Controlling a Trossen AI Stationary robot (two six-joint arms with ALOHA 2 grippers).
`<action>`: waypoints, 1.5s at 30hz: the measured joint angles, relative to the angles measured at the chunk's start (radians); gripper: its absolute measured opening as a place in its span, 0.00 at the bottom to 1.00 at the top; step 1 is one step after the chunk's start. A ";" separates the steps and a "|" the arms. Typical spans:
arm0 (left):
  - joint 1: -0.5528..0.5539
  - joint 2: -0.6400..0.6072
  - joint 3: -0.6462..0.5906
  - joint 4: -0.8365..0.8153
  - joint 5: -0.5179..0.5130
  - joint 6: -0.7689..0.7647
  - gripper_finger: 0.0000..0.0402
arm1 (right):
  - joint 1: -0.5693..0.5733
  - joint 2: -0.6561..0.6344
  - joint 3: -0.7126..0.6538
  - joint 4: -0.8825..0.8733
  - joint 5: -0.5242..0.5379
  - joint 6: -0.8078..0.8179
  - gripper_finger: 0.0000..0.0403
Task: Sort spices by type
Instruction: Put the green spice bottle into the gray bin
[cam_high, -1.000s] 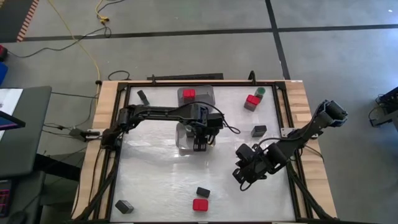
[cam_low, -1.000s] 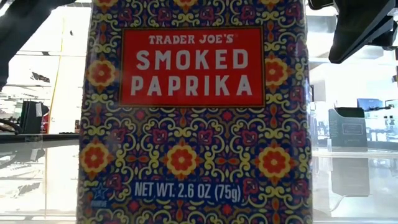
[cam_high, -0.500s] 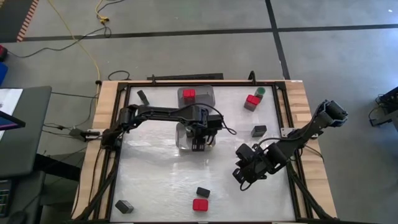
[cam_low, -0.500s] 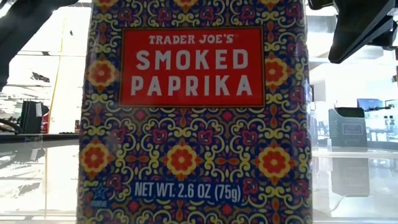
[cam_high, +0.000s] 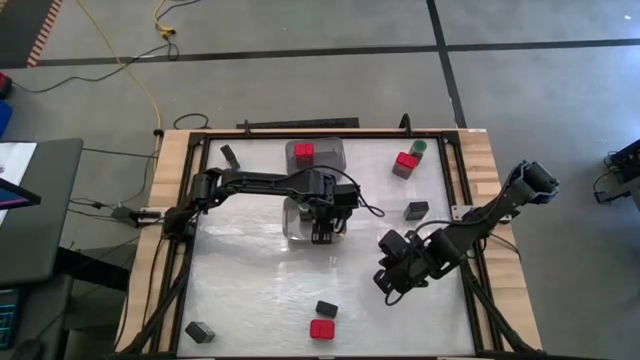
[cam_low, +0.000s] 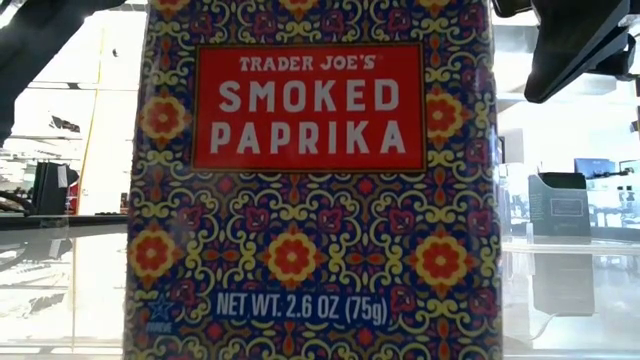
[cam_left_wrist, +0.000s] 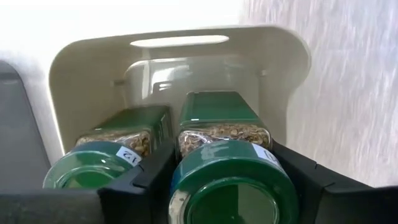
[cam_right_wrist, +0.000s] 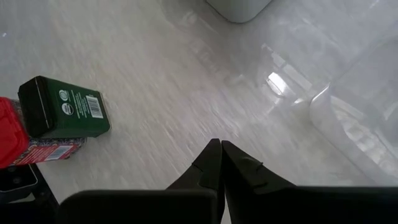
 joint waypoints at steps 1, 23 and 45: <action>-0.001 0.000 0.000 0.002 0.000 0.002 0.51 | 0.000 0.000 0.000 0.000 0.000 0.000 0.09; -0.004 0.000 0.000 0.014 0.002 -0.065 0.55 | 0.000 0.000 0.000 0.006 0.000 0.000 0.09; -0.003 0.000 0.000 0.013 0.002 -0.081 0.65 | 0.001 0.000 0.000 0.005 0.000 0.000 0.09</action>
